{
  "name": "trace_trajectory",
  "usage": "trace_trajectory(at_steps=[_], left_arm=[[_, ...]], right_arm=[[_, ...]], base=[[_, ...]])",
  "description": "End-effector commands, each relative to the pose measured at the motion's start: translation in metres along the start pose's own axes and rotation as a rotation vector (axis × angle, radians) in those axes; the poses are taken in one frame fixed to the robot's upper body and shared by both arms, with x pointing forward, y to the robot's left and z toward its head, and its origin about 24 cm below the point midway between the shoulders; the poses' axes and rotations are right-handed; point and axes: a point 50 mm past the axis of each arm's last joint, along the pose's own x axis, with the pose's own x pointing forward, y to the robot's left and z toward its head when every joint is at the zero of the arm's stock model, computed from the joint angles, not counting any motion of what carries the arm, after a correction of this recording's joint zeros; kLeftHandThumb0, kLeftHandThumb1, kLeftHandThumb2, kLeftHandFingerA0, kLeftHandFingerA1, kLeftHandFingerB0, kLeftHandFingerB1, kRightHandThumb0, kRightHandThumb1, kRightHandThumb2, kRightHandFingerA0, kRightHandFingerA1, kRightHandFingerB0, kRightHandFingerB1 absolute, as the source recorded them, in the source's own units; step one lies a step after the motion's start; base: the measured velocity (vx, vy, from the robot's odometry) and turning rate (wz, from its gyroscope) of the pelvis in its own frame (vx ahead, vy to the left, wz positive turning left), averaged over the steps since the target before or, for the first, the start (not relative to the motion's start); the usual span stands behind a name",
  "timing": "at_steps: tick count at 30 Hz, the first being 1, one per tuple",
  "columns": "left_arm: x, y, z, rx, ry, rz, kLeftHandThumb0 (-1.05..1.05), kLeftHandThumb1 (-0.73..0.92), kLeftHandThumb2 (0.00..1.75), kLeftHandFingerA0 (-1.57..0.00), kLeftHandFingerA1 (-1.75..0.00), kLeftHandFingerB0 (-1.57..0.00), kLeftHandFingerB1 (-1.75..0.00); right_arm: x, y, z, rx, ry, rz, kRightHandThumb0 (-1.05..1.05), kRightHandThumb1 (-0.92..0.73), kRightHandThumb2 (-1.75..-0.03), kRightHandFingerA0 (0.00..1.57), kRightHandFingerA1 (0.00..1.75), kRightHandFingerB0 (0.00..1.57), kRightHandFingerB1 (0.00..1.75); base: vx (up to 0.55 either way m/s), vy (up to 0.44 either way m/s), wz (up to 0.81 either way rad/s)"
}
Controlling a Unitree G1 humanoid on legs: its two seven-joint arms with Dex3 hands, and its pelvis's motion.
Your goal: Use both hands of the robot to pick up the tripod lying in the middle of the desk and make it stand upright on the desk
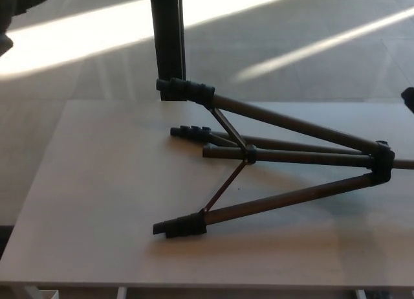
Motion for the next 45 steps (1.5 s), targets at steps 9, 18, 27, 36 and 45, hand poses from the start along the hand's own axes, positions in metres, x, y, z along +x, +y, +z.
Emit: trace_trajectory(at_steps=[9, 18, 27, 36, 45], left_arm=[[0.044, -0.064, -0.004, 0.019, 0.104, -0.293, -0.55, 0.74, 0.61, -0.48, -0.55, -0.43, -0.46], [0.074, -0.093, -0.023, 0.077, 0.199, -0.399, -0.59, 0.68, 0.62, -0.52, -0.54, -0.43, -0.46], [0.104, -0.135, -0.018, 0.255, 0.194, -0.472, -0.59, 0.69, 0.61, -0.6, -0.61, -0.55, -0.46], [0.108, -0.169, -0.025, 0.591, 0.147, -0.611, -0.66, 0.69, 0.61, -0.53, -0.62, -0.54, -0.49], [0.104, -0.191, -0.04, 1.216, 0.071, -0.781, -0.71, 0.69, 0.61, -0.35, -0.54, -0.48, -0.41]], right_arm=[[-0.016, 0.0, -0.058, 0.157, 0.29, -0.18, -0.64, -0.74, -0.62, 0.44, 0.66, 0.39, 0.41], [-0.042, -0.007, -0.069, 0.168, 0.331, -0.254, -0.65, -0.76, -0.63, 0.47, 0.68, 0.4, 0.4], [-0.069, -0.004, -0.075, 0.165, 0.371, -0.237, -0.65, -0.77, -0.63, 0.47, 0.65, 0.44, 0.42], [-0.076, 0.002, -0.082, 0.165, 0.427, -0.25, -0.67, -0.73, -0.63, 0.56, 0.63, 0.52, 0.42], [-0.065, 0.012, -0.08, 0.154, 0.426, -0.21, -0.65, -0.74, -0.63, 0.56, 0.63, 0.48, 0.41]], base=[[0.0, 0.0, 0.0], [0.0, 0.0, 0.0], [0.0, 0.0, 0.0], [0.0, 0.0, 0.0], [0.0, 0.0, 0.0]])
